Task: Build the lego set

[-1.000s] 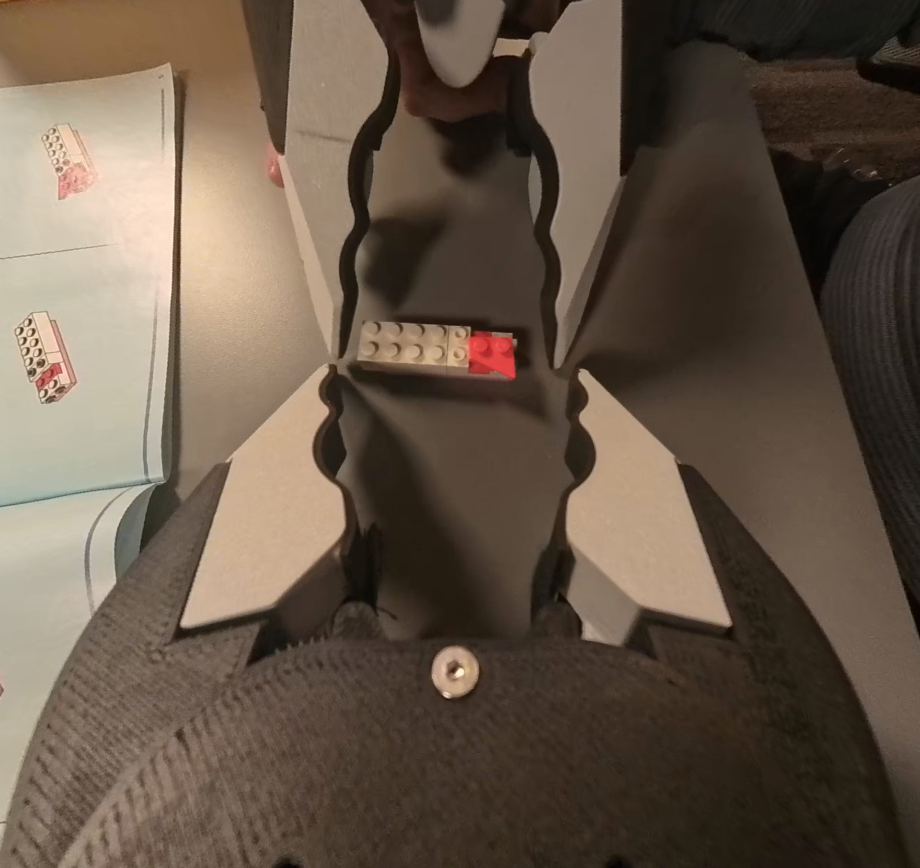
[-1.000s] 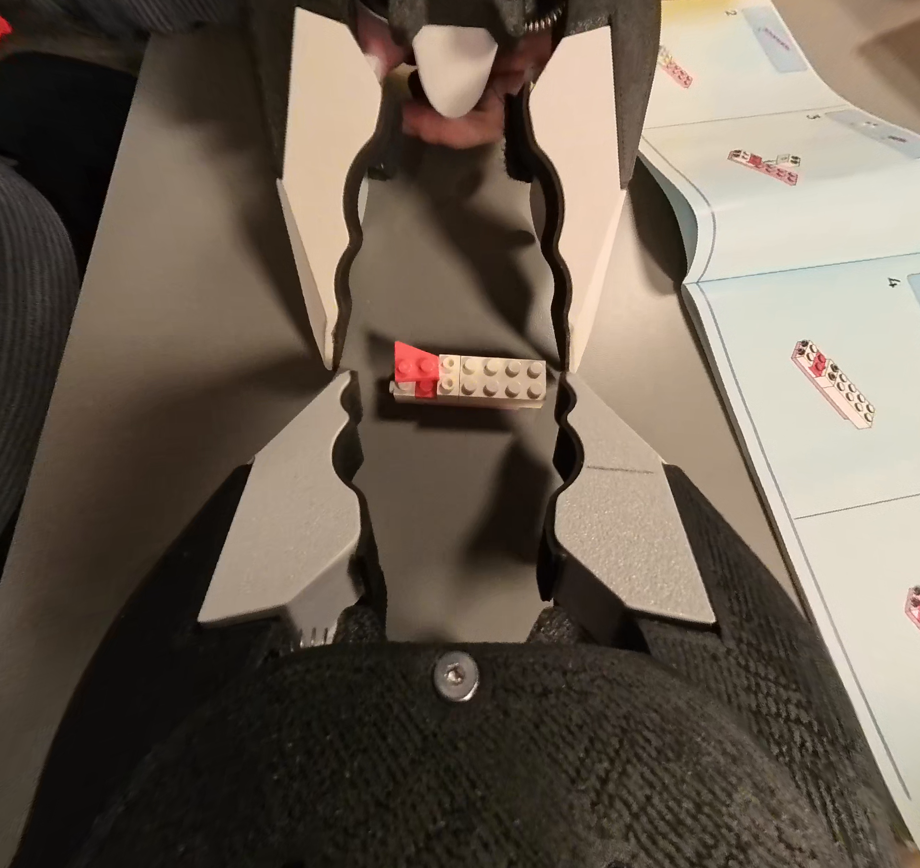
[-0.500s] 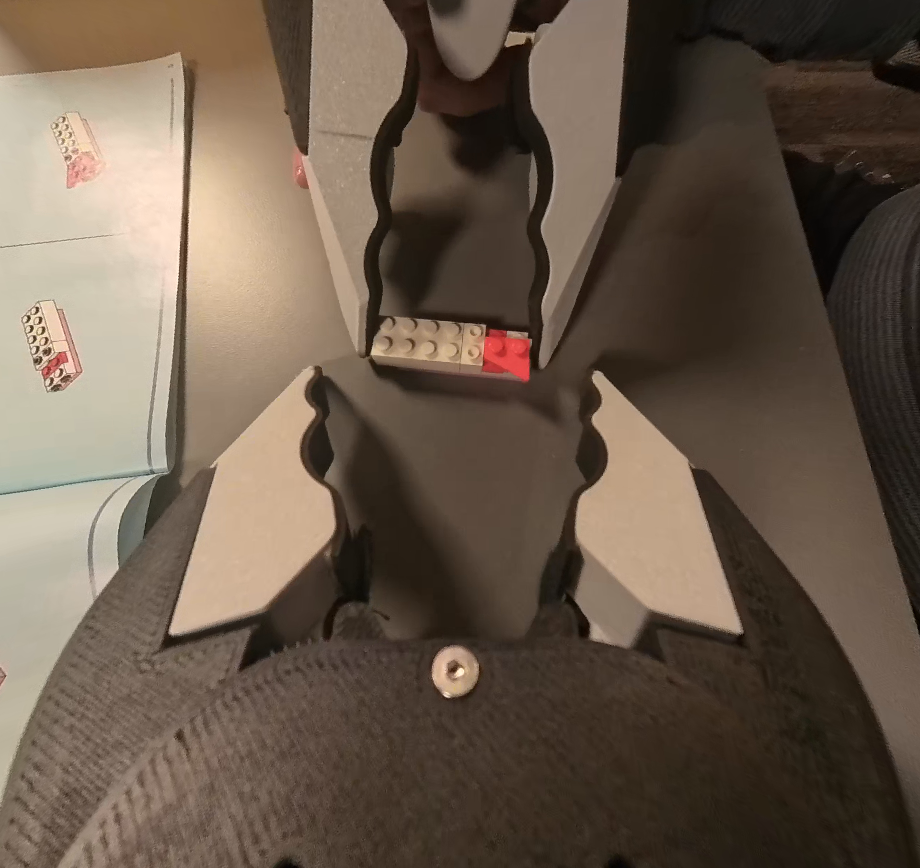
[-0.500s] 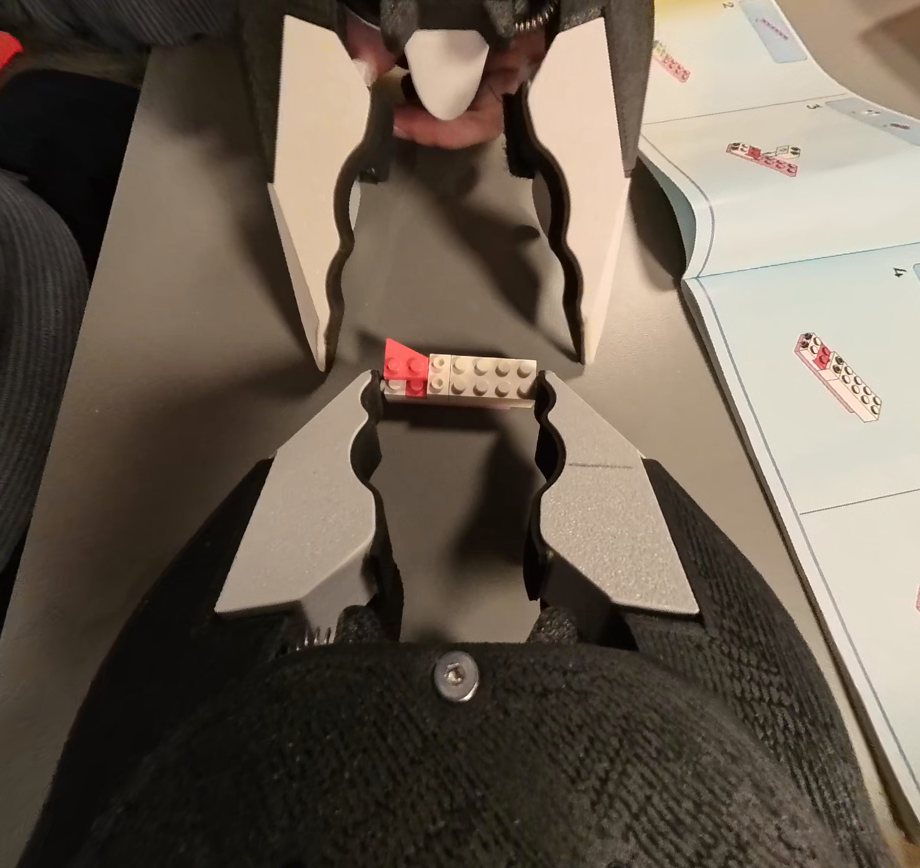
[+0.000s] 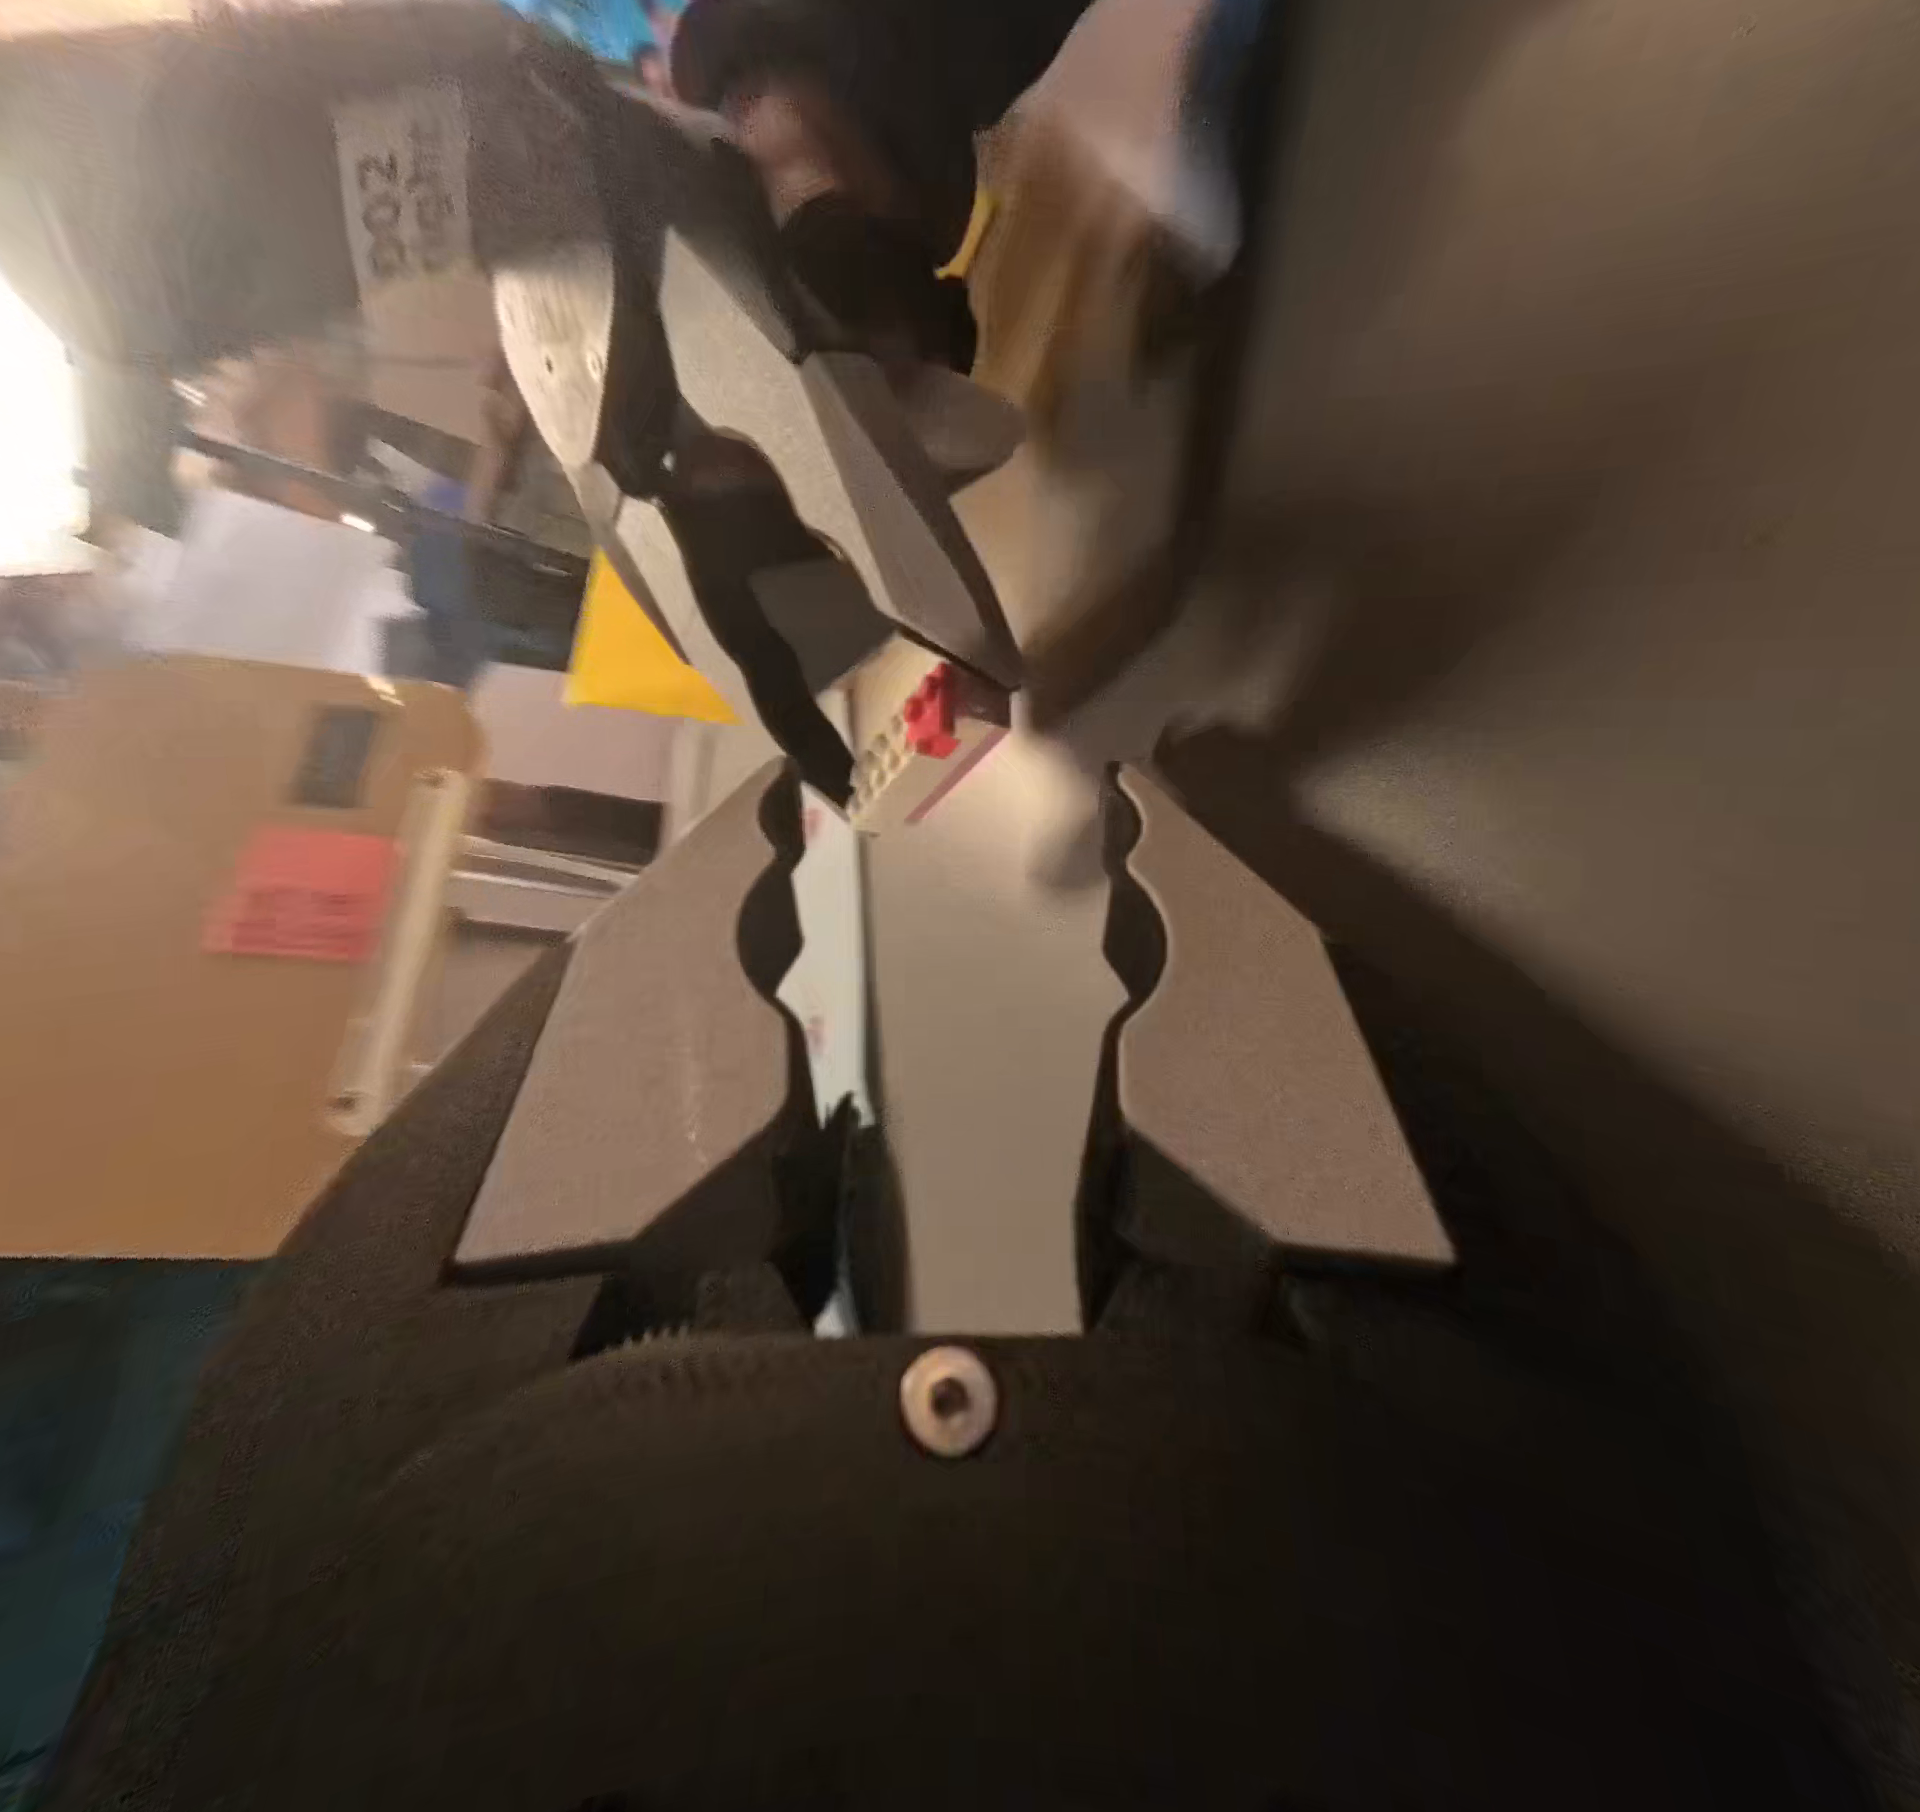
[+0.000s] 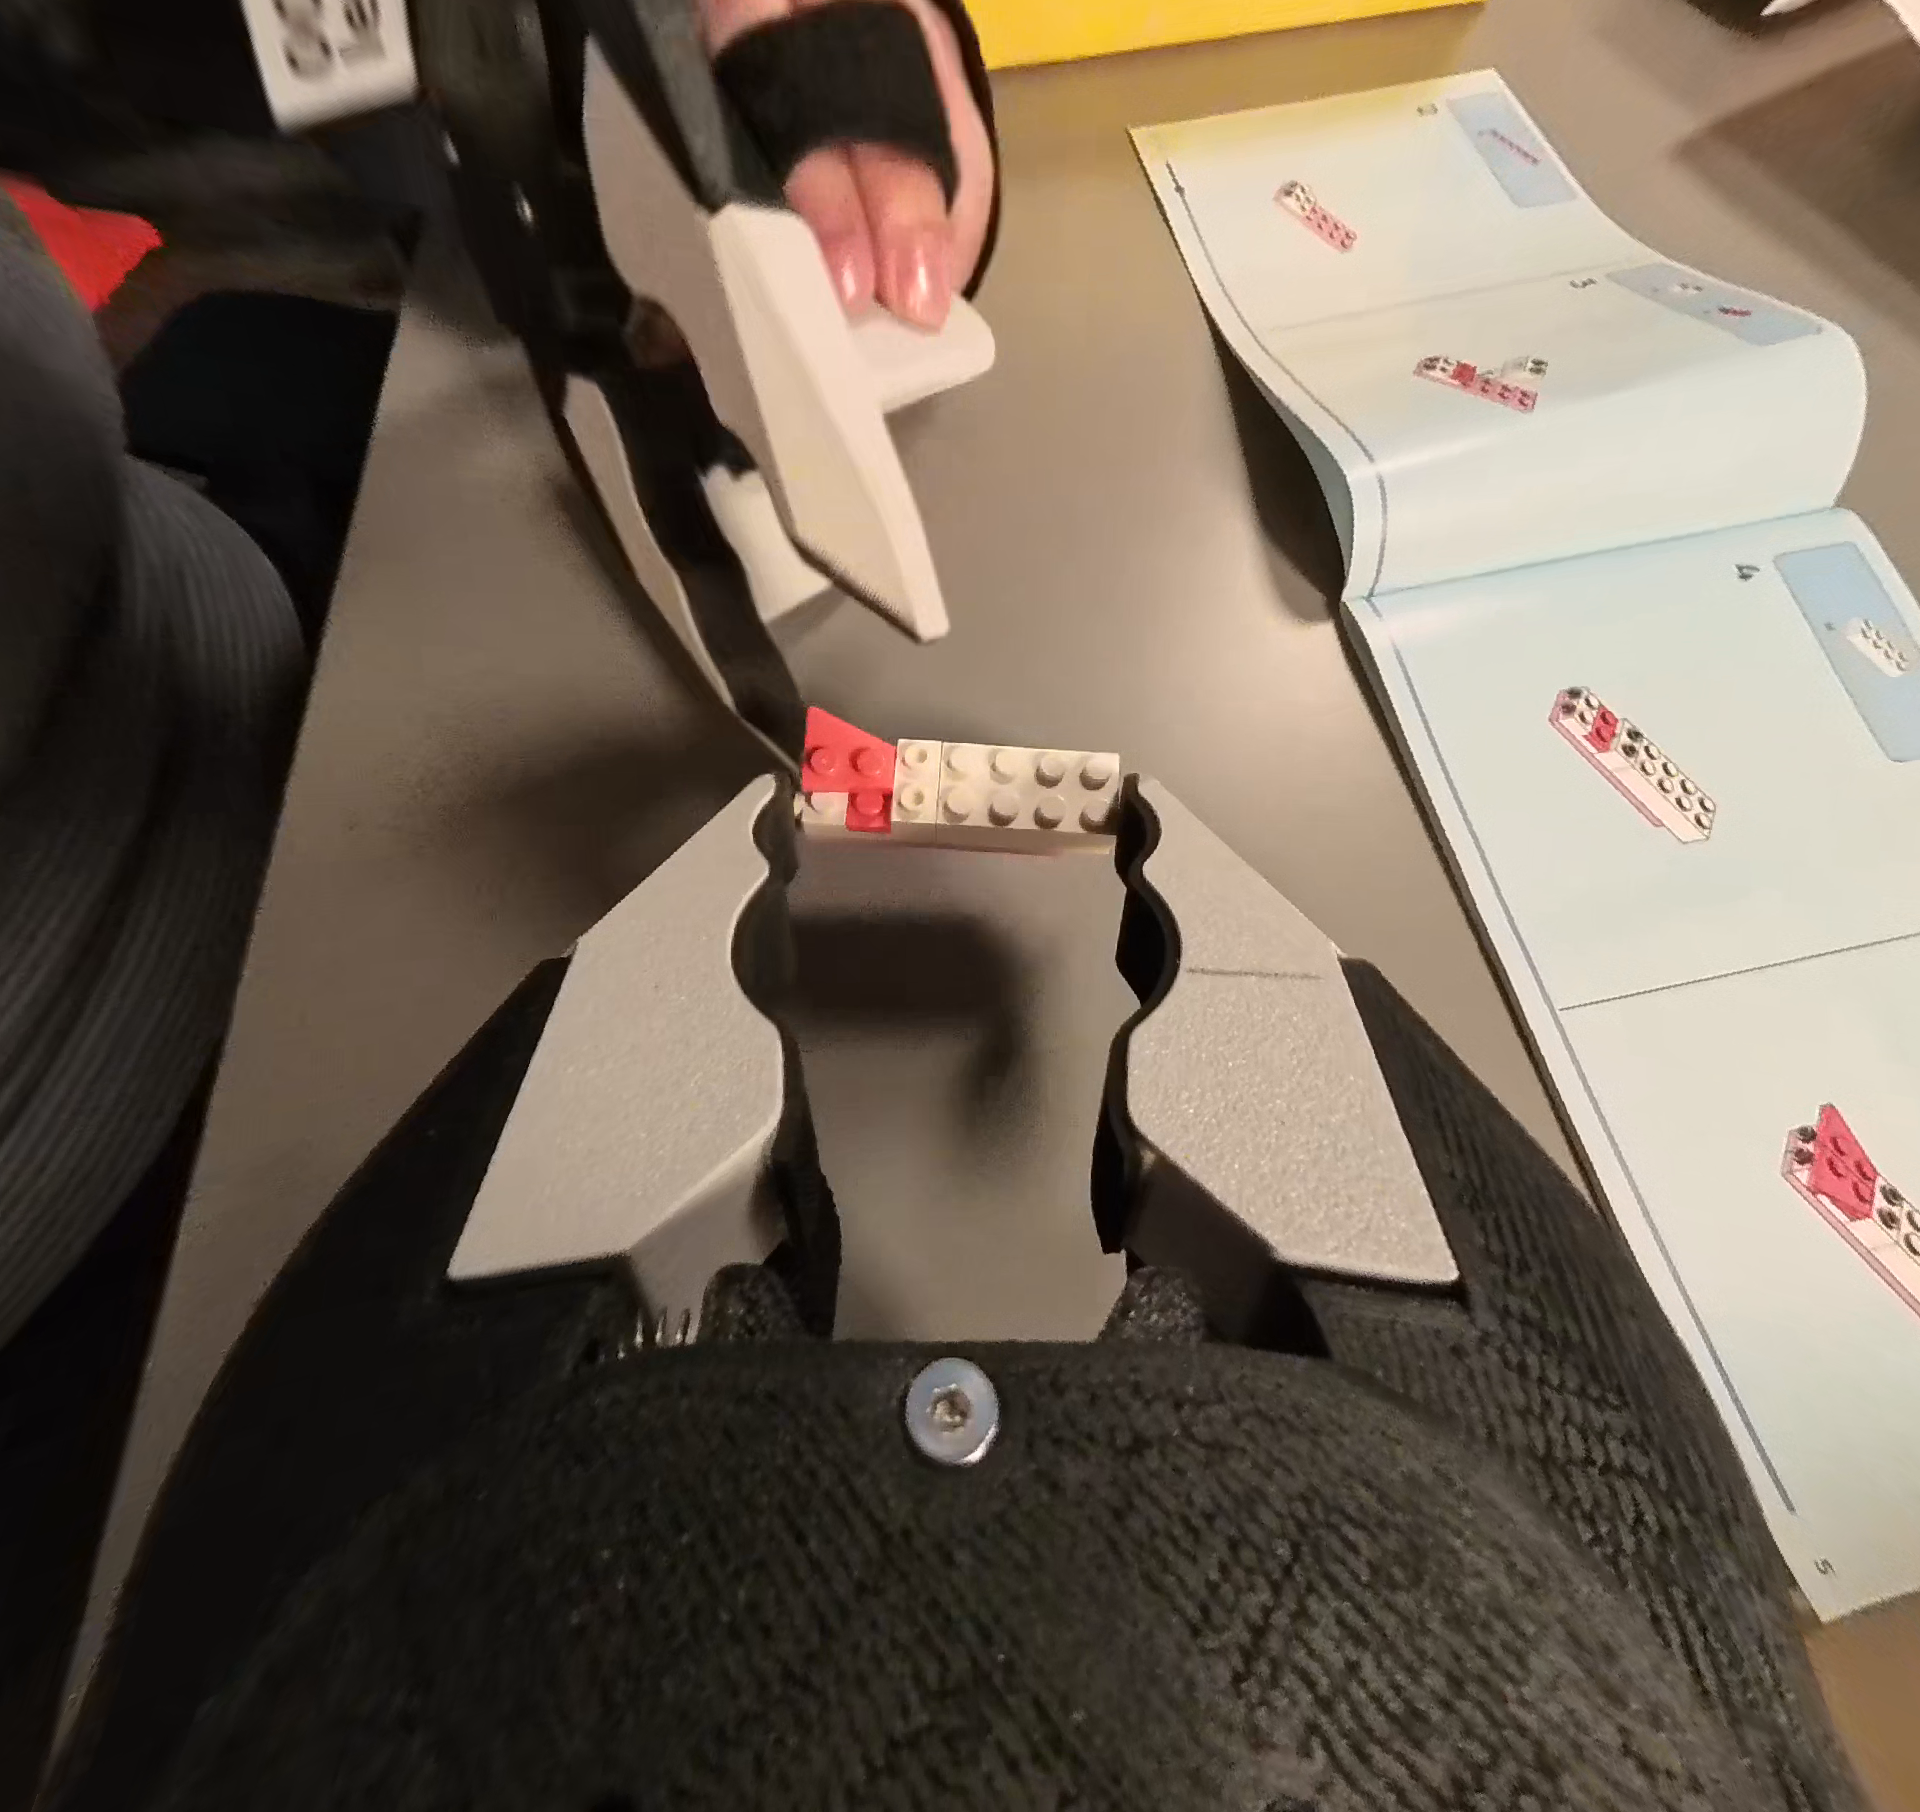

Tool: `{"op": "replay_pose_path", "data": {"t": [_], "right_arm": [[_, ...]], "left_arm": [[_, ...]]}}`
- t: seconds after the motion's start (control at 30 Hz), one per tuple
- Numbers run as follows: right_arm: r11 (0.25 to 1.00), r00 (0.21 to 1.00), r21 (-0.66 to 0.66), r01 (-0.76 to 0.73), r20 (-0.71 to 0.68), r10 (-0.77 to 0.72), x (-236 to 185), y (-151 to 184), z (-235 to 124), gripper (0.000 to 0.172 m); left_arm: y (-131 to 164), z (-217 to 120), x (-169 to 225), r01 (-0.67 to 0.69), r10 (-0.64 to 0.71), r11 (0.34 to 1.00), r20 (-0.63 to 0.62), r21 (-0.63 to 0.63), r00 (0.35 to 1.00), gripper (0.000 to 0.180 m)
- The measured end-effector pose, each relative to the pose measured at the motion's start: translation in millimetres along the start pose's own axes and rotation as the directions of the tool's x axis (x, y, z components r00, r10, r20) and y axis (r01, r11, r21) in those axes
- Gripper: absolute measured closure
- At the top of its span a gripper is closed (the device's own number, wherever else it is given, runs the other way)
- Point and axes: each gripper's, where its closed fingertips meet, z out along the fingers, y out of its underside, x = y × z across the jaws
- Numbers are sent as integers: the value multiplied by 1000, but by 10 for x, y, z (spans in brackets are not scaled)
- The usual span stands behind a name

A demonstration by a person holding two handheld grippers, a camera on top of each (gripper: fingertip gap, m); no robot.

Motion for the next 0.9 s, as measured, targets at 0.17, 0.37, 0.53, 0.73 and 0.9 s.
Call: {"op": "replay_pose_path", "data": {"t": [0.17,0.37,0.53,0.73,0.9], "right_arm": [[1000,999,9,0,36,0,-60,-63,-45,111],[1000,998,-2,20,65,-19,-133,-77,-12,111],[1000,997,3,25,73,-25,-156,-94,-8,111],[1000,996,13,23,90,-24,-181,-100,-16,111],[1000,995,20,17,99,-19,-189,-101,-20,111]], "left_arm": [[-130,-2,-68,-175,171,984,131,18,977,129],[-215,2,-16,-336,333,942,149,-7,931,137],[-195,5,-4,-338,336,941,138,-9,932,143],[-224,16,-9,-336,332,942,149,0,931,161],[-232,8,-25,-352,349,936,155,-7,924,164]]}}
